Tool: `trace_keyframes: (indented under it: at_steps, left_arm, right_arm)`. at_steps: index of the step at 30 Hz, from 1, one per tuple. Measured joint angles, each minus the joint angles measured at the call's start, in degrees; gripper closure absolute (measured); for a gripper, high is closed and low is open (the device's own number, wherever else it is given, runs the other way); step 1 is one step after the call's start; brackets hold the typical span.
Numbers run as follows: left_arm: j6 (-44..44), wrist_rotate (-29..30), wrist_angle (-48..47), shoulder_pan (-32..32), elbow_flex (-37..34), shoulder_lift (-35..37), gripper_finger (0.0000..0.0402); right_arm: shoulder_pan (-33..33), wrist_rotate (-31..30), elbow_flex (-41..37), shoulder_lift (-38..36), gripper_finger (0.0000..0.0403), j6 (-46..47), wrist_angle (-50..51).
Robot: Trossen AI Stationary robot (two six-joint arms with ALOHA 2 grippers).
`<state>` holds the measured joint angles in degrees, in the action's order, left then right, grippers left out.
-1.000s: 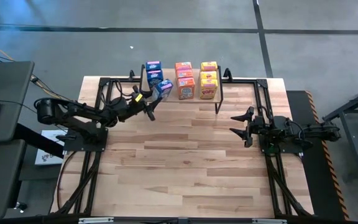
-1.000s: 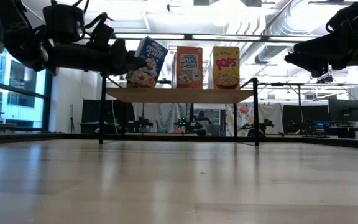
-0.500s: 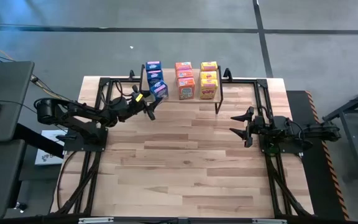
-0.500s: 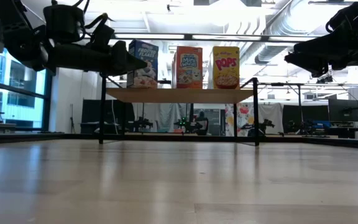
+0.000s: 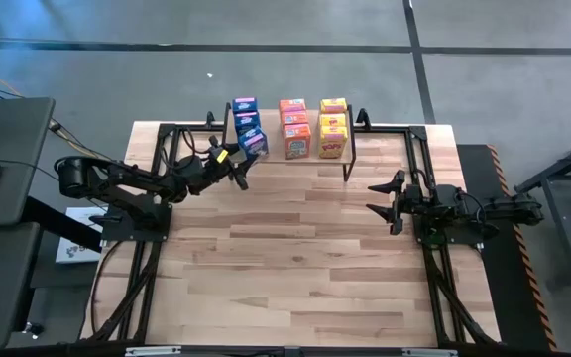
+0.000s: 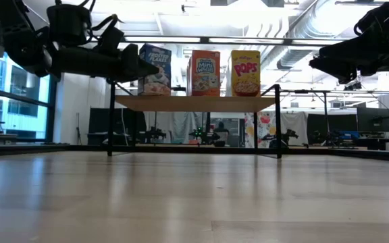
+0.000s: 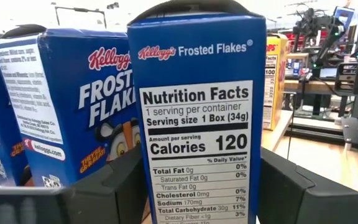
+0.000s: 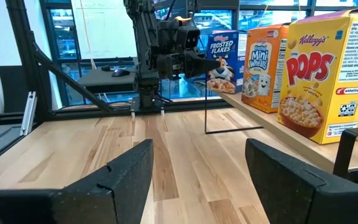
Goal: Stack cereal on shelf
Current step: Put the blue cereal box aligned with the other blue cereal boxes on the shelf
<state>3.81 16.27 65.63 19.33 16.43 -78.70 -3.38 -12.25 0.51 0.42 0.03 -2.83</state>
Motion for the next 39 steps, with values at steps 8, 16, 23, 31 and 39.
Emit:
trace_keyframes:
  at_steps: [8,16,23,31,39]
  left_arm:
    - [-0.1,0.0,0.3,0.0,0.0,0.0,0.0154]
    - [1.7,0.6,0.5,-0.1,-0.1,-0.1,0.0087]
    - [3.2,3.9,-0.5,-1.1,-0.3,1.5,0.0077]
    - [4.0,4.3,-0.3,-2.3,-0.3,3.1,0.0077]
    - [4.2,3.9,0.8,-2.3,-0.2,3.1,0.0077]
  right_arm:
    - [0.0,0.0,0.0,0.0,0.0155,0.0,0.0]
    - [0.0,0.0,0.0,0.0,0.0155,0.0,0.0]
    - [0.0,0.0,0.0,0.0,0.0155,0.0,0.0]
    - [0.0,0.0,0.0,0.0,0.0155,0.0,0.0]
    - [0.0,0.0,0.0,0.0,0.0155,0.0,0.0]
